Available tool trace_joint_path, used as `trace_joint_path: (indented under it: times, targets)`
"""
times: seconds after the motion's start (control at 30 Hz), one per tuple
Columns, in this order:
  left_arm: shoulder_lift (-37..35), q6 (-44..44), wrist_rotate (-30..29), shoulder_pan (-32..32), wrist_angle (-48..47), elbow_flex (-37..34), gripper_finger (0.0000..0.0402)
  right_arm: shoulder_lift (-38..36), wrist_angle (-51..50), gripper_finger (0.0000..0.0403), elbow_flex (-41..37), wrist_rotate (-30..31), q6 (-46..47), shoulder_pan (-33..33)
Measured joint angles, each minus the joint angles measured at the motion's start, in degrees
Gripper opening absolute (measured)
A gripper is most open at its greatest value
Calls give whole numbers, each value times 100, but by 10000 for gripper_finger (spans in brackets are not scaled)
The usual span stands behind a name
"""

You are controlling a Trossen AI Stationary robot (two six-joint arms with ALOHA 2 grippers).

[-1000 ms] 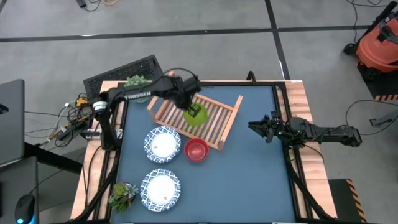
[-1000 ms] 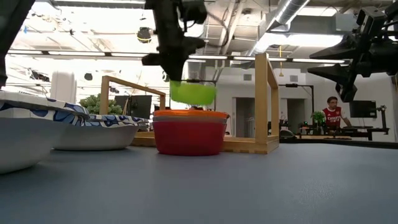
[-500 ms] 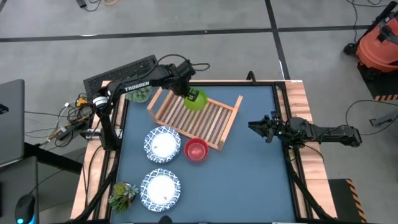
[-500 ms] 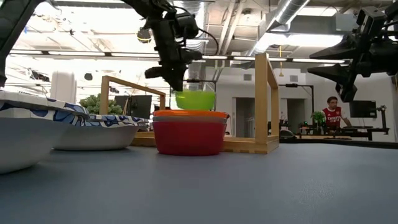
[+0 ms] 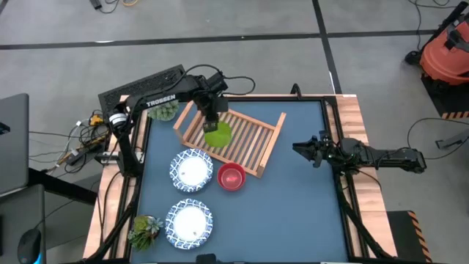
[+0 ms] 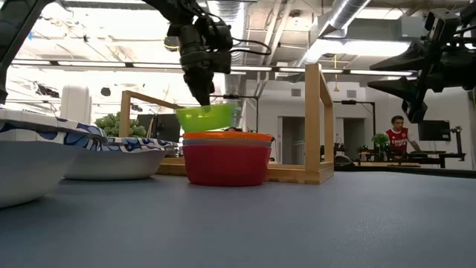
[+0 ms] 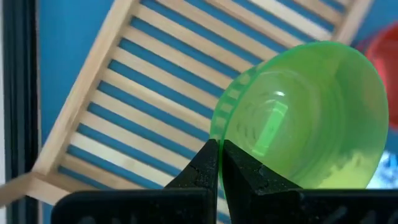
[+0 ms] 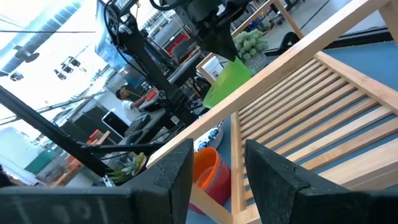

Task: Place and stack bowls onto a shelf
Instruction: Put the small green bowl on the shelf

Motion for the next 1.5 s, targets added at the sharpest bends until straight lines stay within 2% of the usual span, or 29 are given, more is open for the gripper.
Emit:
trace_joint_path:
  times: [0.33, 0.67, 1.23, 1.5]
  targets:
    - [132, 1730, 163, 589, -287, 2, 0, -1, 55, 171, 0, 426, 90, 0]
    - [534, 2767, -280, 643, -438, 67, 0, 10, 85, 171, 0, 714, 105, -44]
    - [1045, 3330, -895, 603, -283, 70, 3, 10, 83, 171, 2, 732, 98, -275]
    - [988, 3299, -930, 529, -100, 70, 55, 10, 83, 171, 0, 723, -4, -275]
